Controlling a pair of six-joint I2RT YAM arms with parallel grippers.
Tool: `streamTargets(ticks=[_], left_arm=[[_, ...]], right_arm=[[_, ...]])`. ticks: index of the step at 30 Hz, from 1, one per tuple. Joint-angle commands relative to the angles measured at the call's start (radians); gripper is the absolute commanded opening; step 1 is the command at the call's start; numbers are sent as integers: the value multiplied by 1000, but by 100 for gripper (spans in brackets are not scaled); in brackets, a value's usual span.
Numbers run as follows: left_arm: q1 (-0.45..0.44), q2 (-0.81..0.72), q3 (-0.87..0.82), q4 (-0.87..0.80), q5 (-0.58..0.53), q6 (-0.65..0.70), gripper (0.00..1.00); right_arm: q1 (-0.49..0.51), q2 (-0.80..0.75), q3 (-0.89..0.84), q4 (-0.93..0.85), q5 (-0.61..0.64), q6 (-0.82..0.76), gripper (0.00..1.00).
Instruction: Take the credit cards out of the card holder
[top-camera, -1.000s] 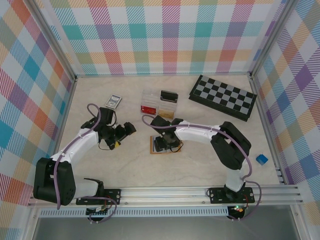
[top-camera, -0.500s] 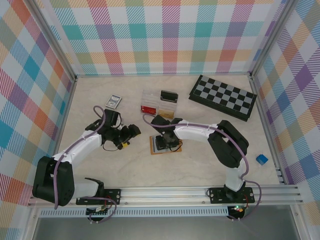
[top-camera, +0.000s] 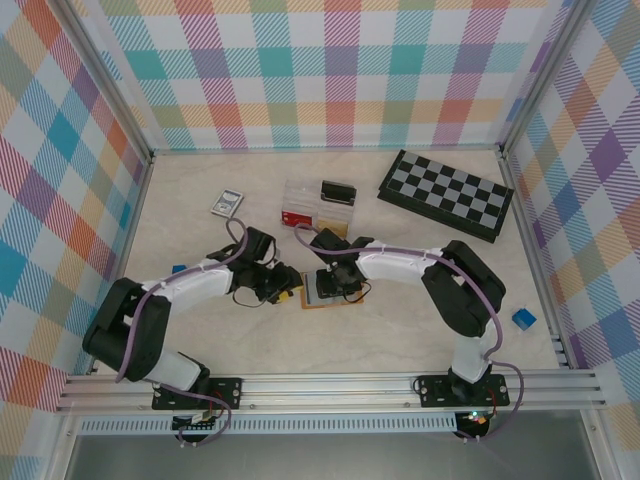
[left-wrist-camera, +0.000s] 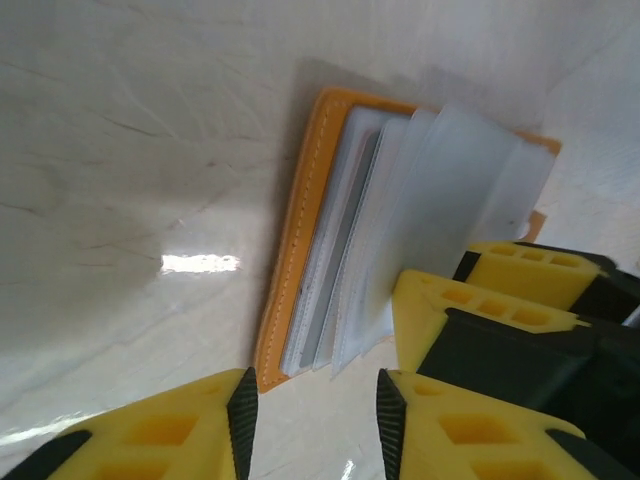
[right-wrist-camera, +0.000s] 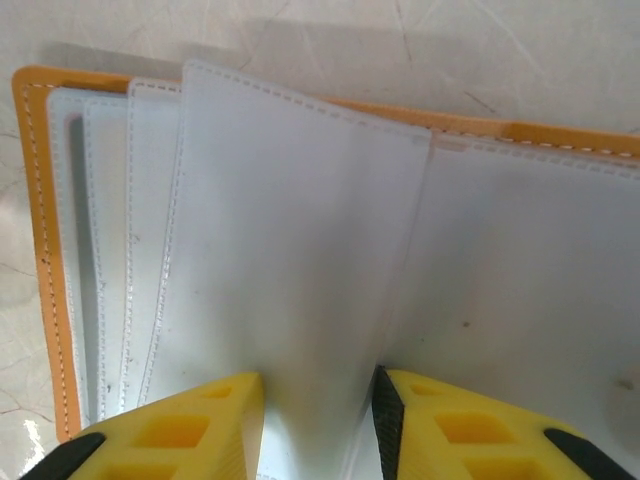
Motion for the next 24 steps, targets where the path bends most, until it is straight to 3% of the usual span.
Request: streamTargets(ticks=[1, 11, 24], left_arm=[[-32, 41, 37, 59, -2, -36, 33], [-56, 104, 58, 80, -4, -47, 20], [-66, 152, 95, 70, 10, -19, 21]], right_arm=[[-11, 83, -70, -43, 29, 0, 35], [-11, 80, -79, -20, -6, -9, 33], [-14, 74, -83, -6, -36, -12, 32]])
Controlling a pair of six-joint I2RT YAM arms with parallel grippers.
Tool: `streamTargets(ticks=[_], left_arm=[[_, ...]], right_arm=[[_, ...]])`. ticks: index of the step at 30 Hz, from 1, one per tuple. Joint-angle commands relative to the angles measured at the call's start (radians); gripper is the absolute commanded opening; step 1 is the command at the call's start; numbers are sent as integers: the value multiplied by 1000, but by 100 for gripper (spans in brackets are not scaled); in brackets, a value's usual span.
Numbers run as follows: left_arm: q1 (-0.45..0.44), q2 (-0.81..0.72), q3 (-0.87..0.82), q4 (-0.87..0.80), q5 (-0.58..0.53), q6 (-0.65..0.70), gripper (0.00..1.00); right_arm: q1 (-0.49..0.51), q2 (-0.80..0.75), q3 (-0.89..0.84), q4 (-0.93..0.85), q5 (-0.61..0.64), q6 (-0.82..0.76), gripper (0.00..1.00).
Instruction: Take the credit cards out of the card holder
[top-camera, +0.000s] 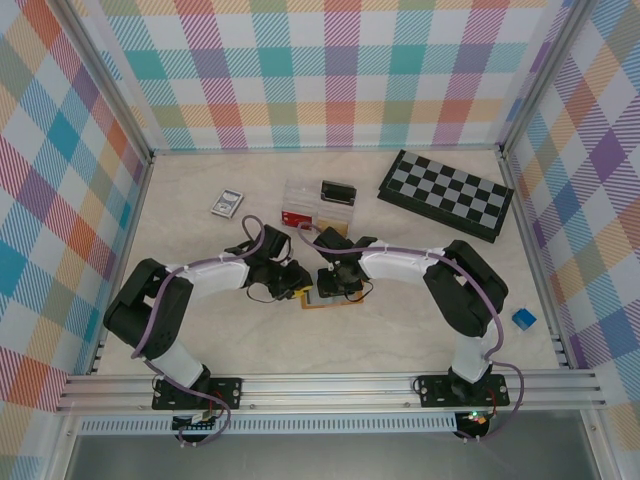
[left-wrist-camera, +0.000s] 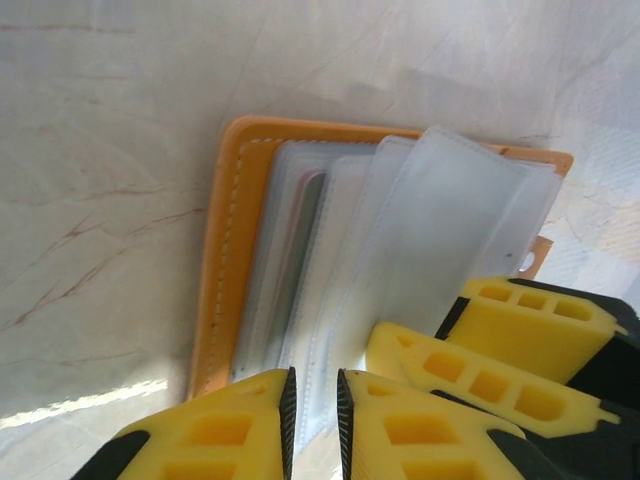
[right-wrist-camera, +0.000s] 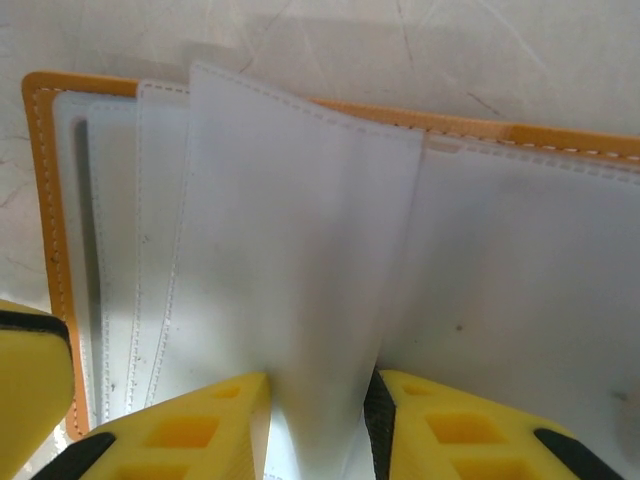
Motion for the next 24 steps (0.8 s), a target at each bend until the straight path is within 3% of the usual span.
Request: streamTargets(ticks=[1, 24], left_arm=[[-15, 17, 29, -19, 3, 21, 21], [-29, 69, 57, -30, 2, 55, 23]], right_arm=[[-5, 81, -63, -31, 2, -7, 32], [-16, 63, -73, 2, -57, 10, 32]])
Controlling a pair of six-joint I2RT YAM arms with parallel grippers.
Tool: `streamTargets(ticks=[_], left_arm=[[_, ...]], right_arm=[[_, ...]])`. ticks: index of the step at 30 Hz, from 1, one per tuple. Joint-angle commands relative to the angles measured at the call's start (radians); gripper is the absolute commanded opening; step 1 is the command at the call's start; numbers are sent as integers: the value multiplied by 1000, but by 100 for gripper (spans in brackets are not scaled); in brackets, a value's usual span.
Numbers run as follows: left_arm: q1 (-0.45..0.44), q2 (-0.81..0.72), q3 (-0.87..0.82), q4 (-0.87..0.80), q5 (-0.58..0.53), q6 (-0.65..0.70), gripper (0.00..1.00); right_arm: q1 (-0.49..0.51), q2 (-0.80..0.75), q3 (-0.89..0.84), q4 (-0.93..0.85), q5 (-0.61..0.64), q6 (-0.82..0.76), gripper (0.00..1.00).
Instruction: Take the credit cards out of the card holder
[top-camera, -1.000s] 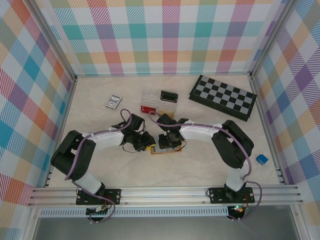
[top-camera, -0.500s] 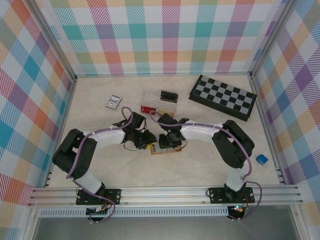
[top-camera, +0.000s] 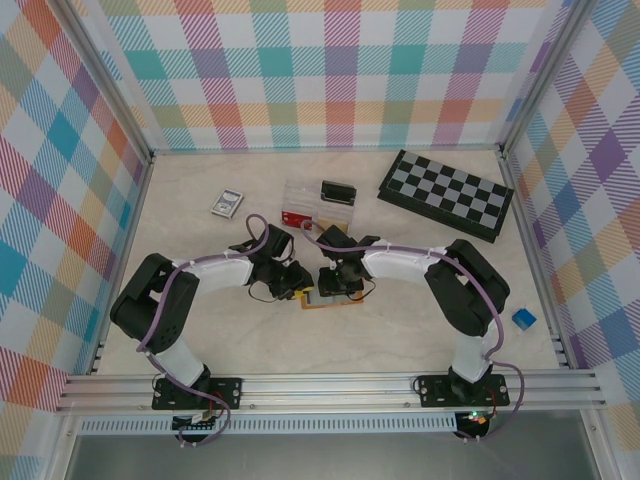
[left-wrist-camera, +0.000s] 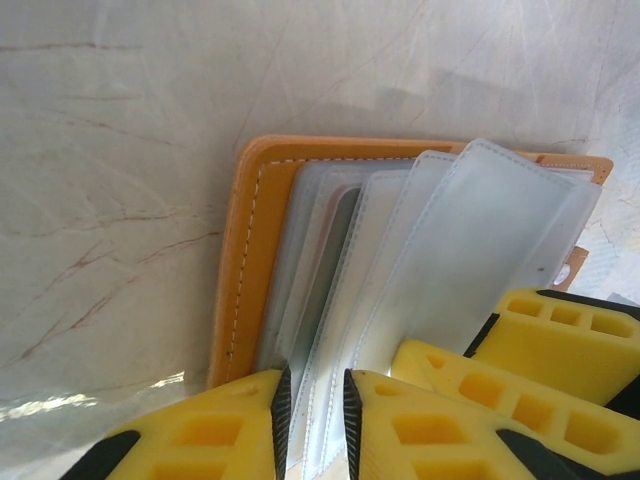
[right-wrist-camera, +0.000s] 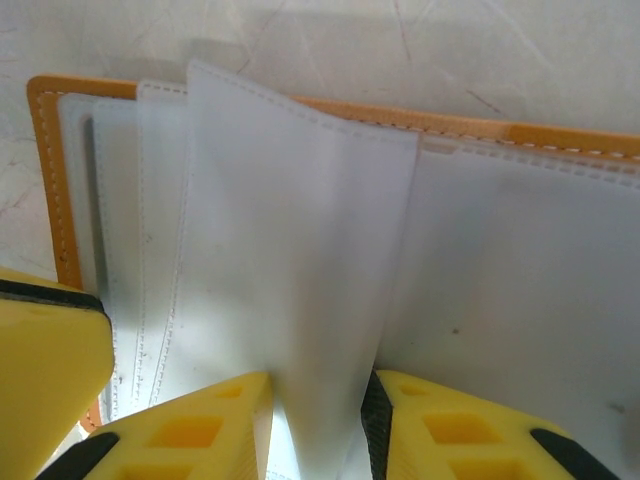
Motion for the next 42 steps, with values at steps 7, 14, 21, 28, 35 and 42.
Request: streamTargets(ticks=[7, 14, 21, 28, 35, 42], left_arm=[[-23, 18, 30, 3, 22, 31, 21], [-23, -28, 30, -43, -30, 45, 20], [-23, -71, 12, -38, -60, 46, 20], [-23, -68, -6, -18, -43, 37, 21], [-24, -27, -20, 34, 23, 19, 23], [-25, -5, -12, 7, 4, 19, 24]], right_arm=[[0, 58, -65, -3, -24, 12, 31], [-3, 67, -64, -12, -10, 18, 28], [-4, 72, -65, -15, -6, 21, 28], [-5, 74, -67, -13, -11, 17, 28], [-5, 74, -67, -6, -17, 15, 28], [-6, 72, -67, -11, -16, 13, 28]])
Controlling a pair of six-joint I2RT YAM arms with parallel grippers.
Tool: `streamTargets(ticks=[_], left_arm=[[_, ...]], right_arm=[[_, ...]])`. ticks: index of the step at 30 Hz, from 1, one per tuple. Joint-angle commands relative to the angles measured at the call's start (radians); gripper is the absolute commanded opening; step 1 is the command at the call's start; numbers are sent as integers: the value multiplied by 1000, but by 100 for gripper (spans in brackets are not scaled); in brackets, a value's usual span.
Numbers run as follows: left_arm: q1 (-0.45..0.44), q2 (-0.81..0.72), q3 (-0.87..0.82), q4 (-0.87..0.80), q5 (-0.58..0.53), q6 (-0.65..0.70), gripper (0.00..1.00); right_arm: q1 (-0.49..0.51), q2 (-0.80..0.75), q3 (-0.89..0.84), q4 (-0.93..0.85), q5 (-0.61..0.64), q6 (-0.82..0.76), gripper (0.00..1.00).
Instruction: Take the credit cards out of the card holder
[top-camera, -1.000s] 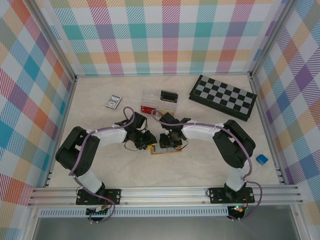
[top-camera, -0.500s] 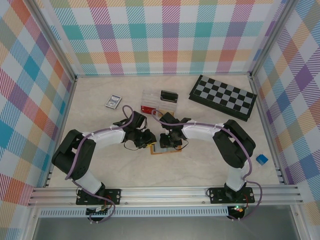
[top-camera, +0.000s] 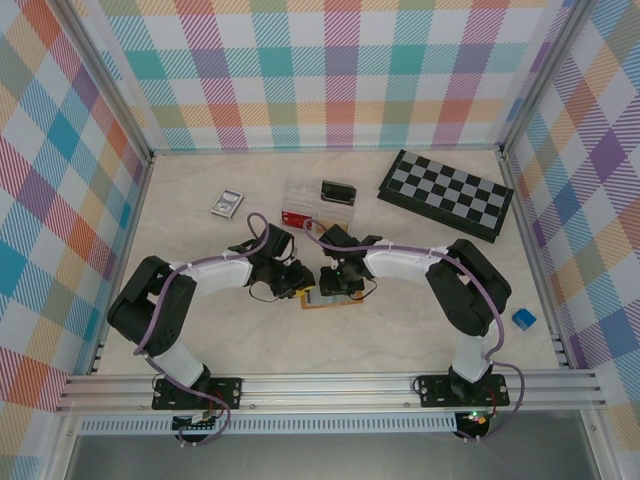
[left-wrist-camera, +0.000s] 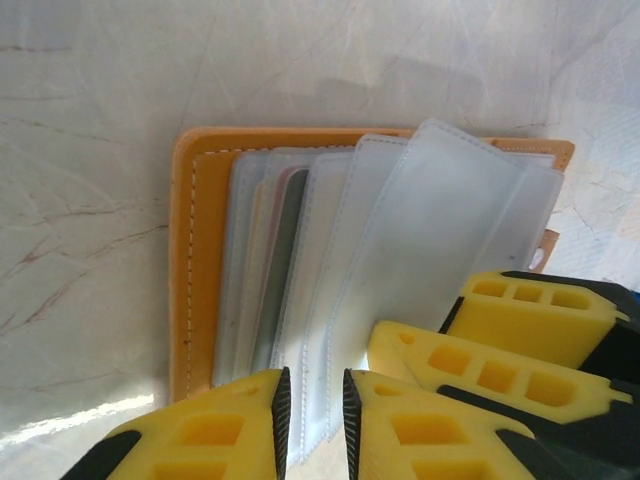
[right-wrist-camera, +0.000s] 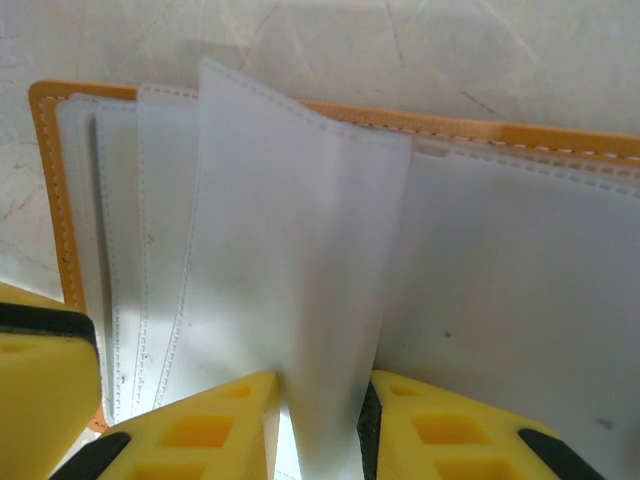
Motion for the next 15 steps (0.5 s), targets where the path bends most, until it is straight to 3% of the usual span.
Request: streamTargets(ticks=[1, 15], left_arm=[[-16, 16, -5, -18, -5, 1, 24], [-19, 50, 8, 2, 27, 2, 24]], right_arm=[[5, 77, -55, -26, 5, 9, 28], [1, 77, -56, -14, -10, 4, 28]])
